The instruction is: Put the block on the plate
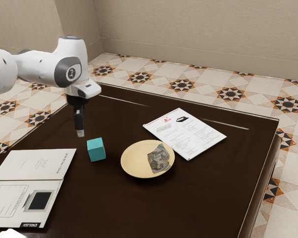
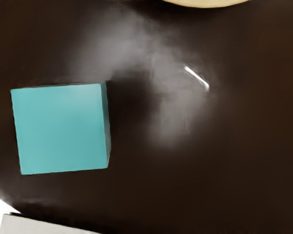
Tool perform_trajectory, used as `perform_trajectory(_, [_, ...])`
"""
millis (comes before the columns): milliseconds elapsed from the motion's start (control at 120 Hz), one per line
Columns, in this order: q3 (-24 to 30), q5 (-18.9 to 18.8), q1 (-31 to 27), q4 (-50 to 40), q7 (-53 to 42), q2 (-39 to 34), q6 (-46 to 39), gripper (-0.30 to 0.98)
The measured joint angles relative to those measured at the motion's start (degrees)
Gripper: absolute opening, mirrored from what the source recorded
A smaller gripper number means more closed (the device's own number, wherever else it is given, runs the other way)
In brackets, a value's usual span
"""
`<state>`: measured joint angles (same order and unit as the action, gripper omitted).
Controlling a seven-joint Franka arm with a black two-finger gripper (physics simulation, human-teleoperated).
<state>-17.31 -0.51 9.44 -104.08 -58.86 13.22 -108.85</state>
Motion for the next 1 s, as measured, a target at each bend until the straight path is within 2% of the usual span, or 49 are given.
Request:
perform_trajectory(108, [0.0, 2.45, -1.52, 1.36, -1.57, 4.67, -4.67, 0.69])
perform_trajectory(300, [0.12, 4.17, -1.67, 1.21, -2.5, 7.45, -9.42, 0.69])
perform_trajectory(708, [0.18, 8.05, -2.29, 3.43, -2.27, 15.97, -14.79, 0.69])
perform_trajectory(1000, [0.2, 10.8, -2.69, 3.69, -2.41, 18.77, -16.21, 0.69])
